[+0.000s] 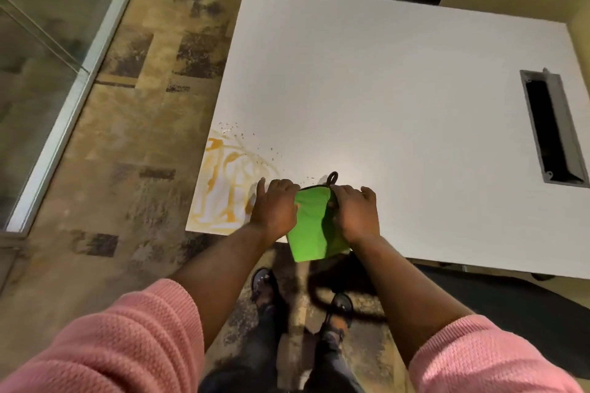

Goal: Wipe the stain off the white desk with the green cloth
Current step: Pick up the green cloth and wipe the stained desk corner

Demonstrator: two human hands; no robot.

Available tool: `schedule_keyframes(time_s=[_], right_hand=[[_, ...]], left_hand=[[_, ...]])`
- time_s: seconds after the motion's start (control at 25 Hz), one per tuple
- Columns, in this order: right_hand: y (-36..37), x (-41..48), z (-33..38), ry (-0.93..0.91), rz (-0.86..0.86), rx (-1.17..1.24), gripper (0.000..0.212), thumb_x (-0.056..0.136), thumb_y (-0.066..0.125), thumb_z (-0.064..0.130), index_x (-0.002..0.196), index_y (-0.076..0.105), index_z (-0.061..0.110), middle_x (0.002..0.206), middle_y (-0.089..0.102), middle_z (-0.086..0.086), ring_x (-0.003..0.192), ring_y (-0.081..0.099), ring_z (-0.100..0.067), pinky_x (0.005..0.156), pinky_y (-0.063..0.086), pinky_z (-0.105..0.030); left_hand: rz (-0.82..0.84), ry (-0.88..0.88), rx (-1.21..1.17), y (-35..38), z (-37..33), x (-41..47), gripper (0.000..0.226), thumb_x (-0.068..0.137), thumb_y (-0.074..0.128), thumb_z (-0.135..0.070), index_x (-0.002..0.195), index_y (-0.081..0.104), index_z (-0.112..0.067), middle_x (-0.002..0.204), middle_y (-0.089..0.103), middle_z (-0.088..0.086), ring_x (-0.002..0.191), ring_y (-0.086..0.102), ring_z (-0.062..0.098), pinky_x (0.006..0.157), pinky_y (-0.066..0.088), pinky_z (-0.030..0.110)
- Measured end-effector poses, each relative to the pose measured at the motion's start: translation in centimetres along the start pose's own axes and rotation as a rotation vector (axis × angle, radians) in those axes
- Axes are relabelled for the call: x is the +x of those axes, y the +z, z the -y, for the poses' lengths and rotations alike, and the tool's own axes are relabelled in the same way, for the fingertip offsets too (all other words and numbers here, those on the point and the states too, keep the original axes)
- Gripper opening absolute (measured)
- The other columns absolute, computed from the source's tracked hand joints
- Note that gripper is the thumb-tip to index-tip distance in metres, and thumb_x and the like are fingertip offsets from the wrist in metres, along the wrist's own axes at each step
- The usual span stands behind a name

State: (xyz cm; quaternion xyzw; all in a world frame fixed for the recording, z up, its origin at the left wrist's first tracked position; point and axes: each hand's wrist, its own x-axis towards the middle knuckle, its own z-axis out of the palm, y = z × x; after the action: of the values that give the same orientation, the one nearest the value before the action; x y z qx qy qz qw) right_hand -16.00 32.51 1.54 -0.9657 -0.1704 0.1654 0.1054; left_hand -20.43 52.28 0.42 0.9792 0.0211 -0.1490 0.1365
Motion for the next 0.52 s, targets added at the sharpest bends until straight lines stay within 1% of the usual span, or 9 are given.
schedule_keyframes(time_s=[0.04, 0.12, 0.2, 0.28, 0.36, 0.44, 0.52], right_hand=[[0.6, 0.5, -0.5, -0.019, -0.005, 0.021, 0.059, 0.082, 0.061, 0.014, 0.140, 0.058, 0.021, 0.133, 0.068, -0.002, 0.124, 0.061, -0.027, 0.118, 0.023, -0.045], [1.6, 1.0, -2.1, -0.044, -0.026, 0.067, 0.063, 0.083, 0.062, 0.013, 0.145, 0.055, 0.019, 0.145, 0.062, -0.004, 0.136, 0.054, -0.026, 0.121, 0.020, -0.046], [2.4, 1.0, -4.2, -0.048, -0.054, 0.078, 0.066, 0.086, 0.062, 0.012, 0.151, 0.051, 0.017, 0.158, 0.050, -0.006, 0.149, 0.042, -0.025, 0.125, 0.018, -0.049], [2.9, 1.1, -6.6, -0.044, -0.062, 0.071, 0.068, 0.088, 0.061, 0.010, 0.155, 0.046, 0.015, 0.165, 0.040, -0.008, 0.155, 0.033, -0.027, 0.126, 0.017, -0.052], [3.4, 1.4, -8.8, -0.063, -0.030, 0.048, 0.074, 0.087, 0.061, 0.008, 0.158, 0.041, 0.013, 0.168, 0.035, -0.009, 0.157, 0.029, -0.030, 0.126, 0.017, -0.055], [4.1, 2.3, -10.6, -0.116, 0.008, 0.009, 0.076, 0.087, 0.061, 0.007, 0.159, 0.038, 0.011, 0.170, 0.032, -0.011, 0.157, 0.027, -0.033, 0.126, 0.018, -0.057], [4.8, 3.3, -12.1, -0.179, 0.011, 0.010, 0.070, 0.092, 0.058, 0.008, 0.159, 0.038, 0.011, 0.169, 0.032, -0.011, 0.157, 0.028, -0.034, 0.125, 0.019, -0.059]], left_hand=[[-0.043, -0.019, -0.001, 0.9, -0.2, -0.1, 0.052, 0.095, 0.063, -0.032, 0.146, 0.053, -0.021, 0.155, 0.050, 0.003, 0.147, 0.042, 0.025, 0.126, 0.018, 0.054], [-0.110, -0.031, -0.030, 2.8, -1.2, -0.5, 0.061, 0.094, 0.066, -0.031, 0.150, 0.049, -0.016, 0.164, 0.040, 0.010, 0.153, 0.035, 0.030, 0.127, 0.022, 0.056], [-0.098, -0.021, -0.067, 4.8, -3.0, -1.0, 0.063, 0.097, 0.063, -0.031, 0.155, 0.045, -0.016, 0.169, 0.029, 0.013, 0.158, 0.026, 0.032, 0.128, 0.022, 0.057], [-0.041, -0.021, -0.087, 6.7, -5.2, -1.1, 0.064, 0.101, 0.055, -0.033, 0.161, 0.034, -0.020, 0.173, 0.017, 0.013, 0.161, 0.014, 0.032, 0.128, 0.020, 0.058], [-0.038, -0.040, -0.078, 8.4, -6.7, -0.7, 0.068, 0.104, 0.050, -0.042, 0.164, 0.024, -0.025, 0.175, 0.009, 0.013, 0.162, 0.008, 0.032, 0.127, 0.019, 0.061], [-0.054, -0.076, -0.076, 9.6, -7.3, 0.6, 0.073, 0.103, 0.042, -0.057, 0.166, 0.016, -0.030, 0.175, 0.004, 0.012, 0.162, 0.005, 0.033, 0.127, 0.012, 0.065], [-0.082, -0.113, -0.059, 10.4, -7.4, 2.1, 0.081, 0.098, 0.033, -0.073, 0.166, 0.009, -0.035, 0.176, 0.000, 0.011, 0.162, 0.001, 0.033, 0.125, 0.004, 0.068]])
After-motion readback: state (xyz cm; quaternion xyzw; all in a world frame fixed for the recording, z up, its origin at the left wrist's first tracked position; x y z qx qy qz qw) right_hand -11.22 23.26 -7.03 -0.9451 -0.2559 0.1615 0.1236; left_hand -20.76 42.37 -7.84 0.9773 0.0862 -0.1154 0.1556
